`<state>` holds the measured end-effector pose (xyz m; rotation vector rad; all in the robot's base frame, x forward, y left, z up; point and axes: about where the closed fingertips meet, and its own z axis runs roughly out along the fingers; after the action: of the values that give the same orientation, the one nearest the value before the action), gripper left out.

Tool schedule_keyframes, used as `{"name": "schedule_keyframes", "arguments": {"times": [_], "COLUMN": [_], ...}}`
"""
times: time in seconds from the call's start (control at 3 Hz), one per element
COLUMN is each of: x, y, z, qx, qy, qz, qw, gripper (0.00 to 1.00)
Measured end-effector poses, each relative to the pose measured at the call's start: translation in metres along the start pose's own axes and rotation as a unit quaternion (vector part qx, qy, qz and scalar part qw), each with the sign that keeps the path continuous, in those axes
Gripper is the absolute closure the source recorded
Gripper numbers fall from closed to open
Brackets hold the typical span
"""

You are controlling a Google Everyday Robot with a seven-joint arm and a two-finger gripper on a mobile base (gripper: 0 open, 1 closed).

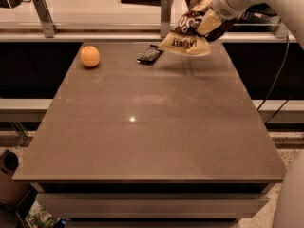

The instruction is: Move brown chip bag near rxbar chocolate

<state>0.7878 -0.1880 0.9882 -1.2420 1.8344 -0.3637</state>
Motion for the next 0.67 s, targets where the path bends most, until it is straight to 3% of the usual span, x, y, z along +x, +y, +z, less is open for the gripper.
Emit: {"name": "schedule_keyframes", "arguments": {"times": [0.33, 0.67], "x": [-0.0003, -0.0006], "y": [0.0018, 0.0034], "z": [0.0023, 0.0043], "qx": [-0.002, -0.004], "qy": [0.0, 0.0], "qz": [0.0, -0.001], "qw": [1.0, 1.0], "gripper": [0.12, 0.0]}}
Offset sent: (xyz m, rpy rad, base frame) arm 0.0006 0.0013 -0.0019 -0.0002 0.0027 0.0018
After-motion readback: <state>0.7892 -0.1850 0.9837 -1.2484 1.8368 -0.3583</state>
